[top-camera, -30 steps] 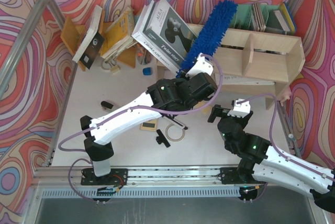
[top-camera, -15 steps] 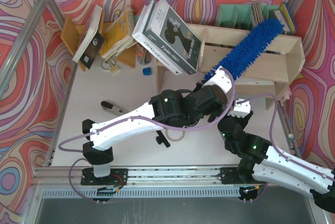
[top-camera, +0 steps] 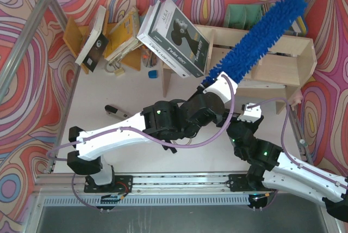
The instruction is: Dust the bookshelf with a duster
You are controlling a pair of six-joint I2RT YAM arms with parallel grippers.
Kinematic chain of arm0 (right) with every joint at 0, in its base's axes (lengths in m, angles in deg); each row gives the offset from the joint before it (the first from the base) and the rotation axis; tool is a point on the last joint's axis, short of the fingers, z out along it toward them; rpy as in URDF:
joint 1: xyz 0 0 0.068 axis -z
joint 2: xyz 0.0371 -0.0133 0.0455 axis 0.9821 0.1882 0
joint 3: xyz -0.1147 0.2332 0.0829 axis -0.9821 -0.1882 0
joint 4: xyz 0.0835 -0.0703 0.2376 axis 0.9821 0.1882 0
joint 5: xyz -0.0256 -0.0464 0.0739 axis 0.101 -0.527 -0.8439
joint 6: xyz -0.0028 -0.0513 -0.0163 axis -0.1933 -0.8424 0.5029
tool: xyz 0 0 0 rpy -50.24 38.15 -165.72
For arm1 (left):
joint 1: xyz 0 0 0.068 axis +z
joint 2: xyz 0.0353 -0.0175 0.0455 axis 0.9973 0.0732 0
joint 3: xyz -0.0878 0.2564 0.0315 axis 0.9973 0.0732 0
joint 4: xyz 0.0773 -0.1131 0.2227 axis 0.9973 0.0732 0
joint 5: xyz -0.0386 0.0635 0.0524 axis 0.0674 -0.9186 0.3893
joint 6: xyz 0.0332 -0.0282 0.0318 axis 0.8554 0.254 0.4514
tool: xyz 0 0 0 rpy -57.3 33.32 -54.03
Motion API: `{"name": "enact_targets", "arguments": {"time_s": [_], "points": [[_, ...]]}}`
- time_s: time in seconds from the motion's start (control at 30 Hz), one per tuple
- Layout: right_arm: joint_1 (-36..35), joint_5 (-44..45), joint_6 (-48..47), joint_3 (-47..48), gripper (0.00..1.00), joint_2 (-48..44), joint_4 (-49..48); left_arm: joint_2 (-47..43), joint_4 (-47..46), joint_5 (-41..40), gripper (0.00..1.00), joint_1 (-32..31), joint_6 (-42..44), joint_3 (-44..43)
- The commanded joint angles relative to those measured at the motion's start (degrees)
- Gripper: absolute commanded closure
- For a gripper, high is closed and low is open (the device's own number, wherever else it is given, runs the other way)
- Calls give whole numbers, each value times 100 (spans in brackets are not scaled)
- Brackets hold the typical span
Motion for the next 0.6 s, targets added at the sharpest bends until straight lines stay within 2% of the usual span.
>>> {"name": "enact_targets", "arguments": {"time_s": [0.0,0.13,0.27,0.43,0.5,0.57], "points": [[-20,150,115,164,1,-59,74,-142,-696,-550,100,32,426,-90],[-26,237,343,255,1,-88,361,146,-382,-351,100,157,459,-483],[-27,653,1179,399,1,-307,1224,428,-137,13,100,308,470,-899],[-27,1347,3634,602,1,-919,3559,900,222,496,100,493,511,-1595],[-23,1458,4185,550,1,-1120,4002,1114,421,652,100,534,531,-1917],[-25,1475,3816,474,1,-1234,3683,1346,568,805,100,563,583,-2181]]}}
